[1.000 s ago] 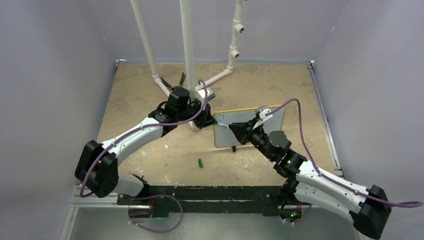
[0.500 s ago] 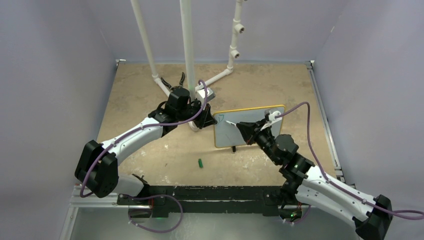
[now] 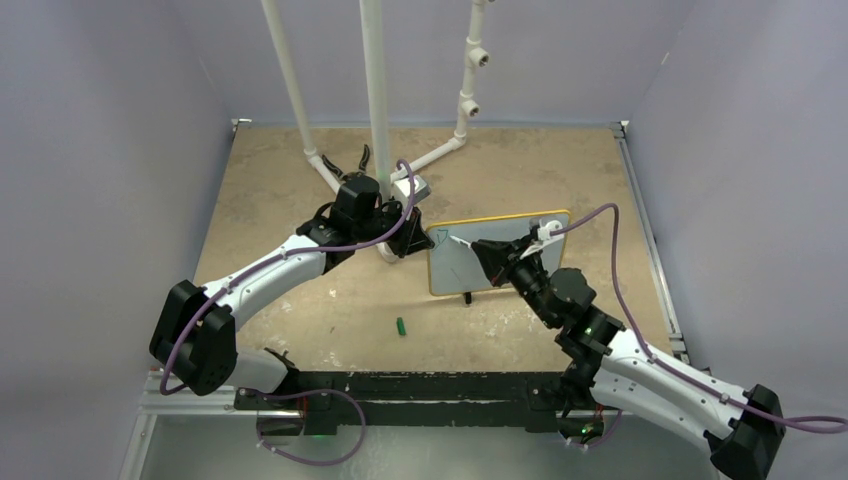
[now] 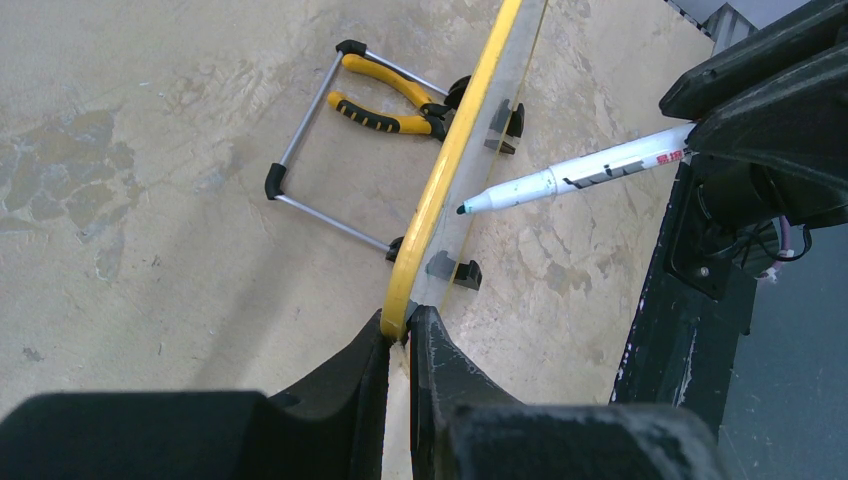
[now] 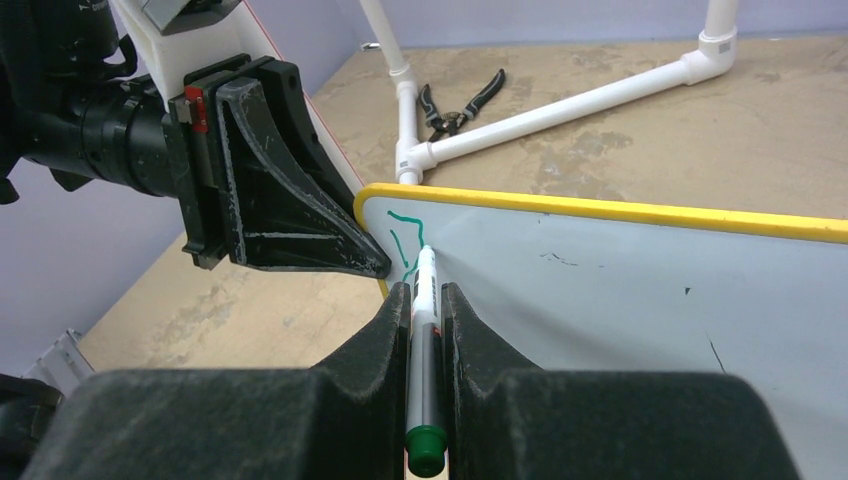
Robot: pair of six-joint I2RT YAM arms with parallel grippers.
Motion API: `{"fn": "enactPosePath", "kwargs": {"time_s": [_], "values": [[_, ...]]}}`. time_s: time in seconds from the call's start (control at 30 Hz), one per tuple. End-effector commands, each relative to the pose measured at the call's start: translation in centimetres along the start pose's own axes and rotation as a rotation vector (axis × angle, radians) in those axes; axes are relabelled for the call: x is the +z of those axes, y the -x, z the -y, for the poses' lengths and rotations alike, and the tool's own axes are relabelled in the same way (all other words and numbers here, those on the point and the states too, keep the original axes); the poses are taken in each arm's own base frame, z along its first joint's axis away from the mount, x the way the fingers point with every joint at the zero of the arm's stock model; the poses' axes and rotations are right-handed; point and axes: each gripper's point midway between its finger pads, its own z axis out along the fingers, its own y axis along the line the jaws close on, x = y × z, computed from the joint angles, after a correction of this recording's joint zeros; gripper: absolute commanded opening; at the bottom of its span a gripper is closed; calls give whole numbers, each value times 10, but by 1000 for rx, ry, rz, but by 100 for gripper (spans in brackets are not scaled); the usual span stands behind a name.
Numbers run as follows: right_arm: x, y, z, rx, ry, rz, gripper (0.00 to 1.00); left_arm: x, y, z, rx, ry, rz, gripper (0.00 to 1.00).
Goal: Write a sentence on the whiteboard
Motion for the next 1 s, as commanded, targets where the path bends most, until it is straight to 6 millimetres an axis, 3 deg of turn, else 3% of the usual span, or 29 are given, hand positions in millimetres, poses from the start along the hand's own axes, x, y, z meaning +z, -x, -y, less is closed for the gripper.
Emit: {"fn": "enactPosePath", "kwargs": {"time_s": [0.0,0.5,0.97], "values": [[4,8,-2,-6,4,39,0,-1,4,-14,29,48,21,0],[-1,1,18,5,-99,19,0,-2,4,-14,29,46,21,0],[0,-28,24,-8,-113,-81,0,-2,4,-13,32,47,22,0]]}}
